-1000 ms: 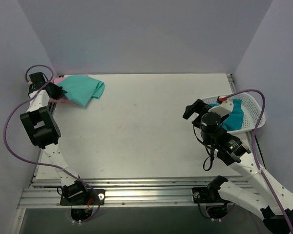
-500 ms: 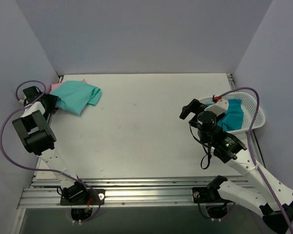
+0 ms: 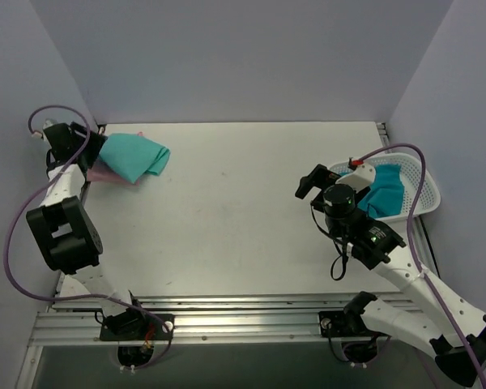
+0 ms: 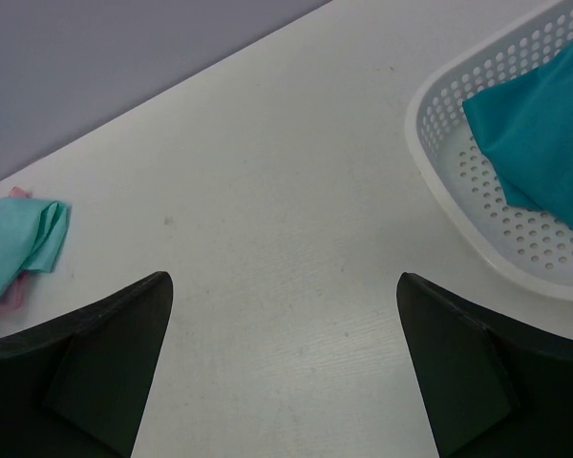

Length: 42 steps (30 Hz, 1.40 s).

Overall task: Fold and stack the t-shirts
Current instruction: Neatly place the folded tshirt to the corner

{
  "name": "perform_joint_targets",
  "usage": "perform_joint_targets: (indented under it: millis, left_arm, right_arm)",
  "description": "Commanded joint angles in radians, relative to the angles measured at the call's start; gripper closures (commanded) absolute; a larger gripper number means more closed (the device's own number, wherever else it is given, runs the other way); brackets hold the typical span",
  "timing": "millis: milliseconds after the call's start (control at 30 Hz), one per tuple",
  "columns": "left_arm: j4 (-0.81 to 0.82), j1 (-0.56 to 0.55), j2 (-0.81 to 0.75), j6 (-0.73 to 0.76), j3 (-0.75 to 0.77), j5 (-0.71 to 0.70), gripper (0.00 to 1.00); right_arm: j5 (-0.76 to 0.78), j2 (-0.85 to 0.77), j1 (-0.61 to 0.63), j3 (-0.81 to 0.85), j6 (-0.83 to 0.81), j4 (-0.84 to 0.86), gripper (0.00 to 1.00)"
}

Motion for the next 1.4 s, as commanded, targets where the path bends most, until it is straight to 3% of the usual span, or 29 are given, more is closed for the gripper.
perform_joint_targets:
  millis: [0,133,333,467,600,733,900,967,1033,1067,1167,1200,1267,1300,1333,1367]
  left_arm:
    - [0.018,-0.084,-0.285,0.165,0.069,-0.119,0.22]
    - [-0.145,-0.177,-0.444,0.258,0.135,-0.236,0.14]
    - [-0.217,-0.32,-0.595,0.284,0.047,-0.288,0.05]
    - [-0.164,-0.407,-0.688,0.297,-0.1,-0.3,0.05]
    - [-0.107,-0.593,-0.776,0.331,-0.263,-0.381,0.05]
    - [-0.055,-0.786,-0.764,0.355,-0.364,-0.412,0.04]
    - [-0.046,-0.975,-0.702,0.393,-0.366,-0.466,0.08]
    - [0.105,-1.064,-0.704,0.444,-0.406,-0.467,0.07]
    - [0.258,-1.072,-0.689,0.478,-0.464,-0.394,0.04]
    - [0.413,-1.06,-0.663,0.478,-0.531,-0.353,0.03]
    - [0.618,-1.012,-0.522,0.383,-0.569,-0.111,0.06]
    - [0.658,-0.956,-0.459,0.313,-0.55,0.125,0.06]
    - [0.826,-0.906,-0.237,0.228,-0.492,0.369,0.06]
    - [0.873,-0.876,-0.169,0.181,-0.422,0.457,0.06]
    - [0.925,-0.866,-0.123,0.115,-0.406,0.518,0.06]
    - [0.974,-0.862,-0.087,0.107,-0.408,0.493,0.06]
  right_arm:
    - [0.056,0.008,0.009,-0.002,0.004,0.011,0.01]
    - [0.082,0.005,0.009,0.003,0.002,-0.002,0.01]
    - [0.107,-0.005,0.012,0.017,0.008,-0.034,0.01]
    - [0.127,-0.036,0.015,0.012,0.016,-0.065,0.01]
    - [0.163,-0.041,0.015,0.015,0.025,-0.098,0.01]
    - [0.18,-0.009,0.015,0.026,0.039,-0.117,0.01]
    - [0.047,0.076,-0.025,-0.017,0.025,0.024,0.0]
    - [-0.076,0.131,-0.124,-0.035,0.033,0.091,0.0]
    - [-0.146,0.183,-0.207,-0.057,0.053,0.131,0.0]
    - [-0.201,0.198,-0.28,-0.063,0.057,0.168,0.0]
    - [-0.316,0.254,-0.384,-0.087,0.071,0.266,0.0]
    - [-0.478,0.269,-0.478,-0.113,0.076,0.302,0.0]
    - [-0.635,0.31,-0.563,-0.144,0.105,0.406,0.01]
    - [-0.643,0.309,-0.586,-0.149,0.107,0.4,0.02]
    - [-0.511,0.298,-0.576,-0.14,0.096,0.374,0.02]
    - [-0.416,0.266,-0.556,-0.134,0.069,0.315,0.02]
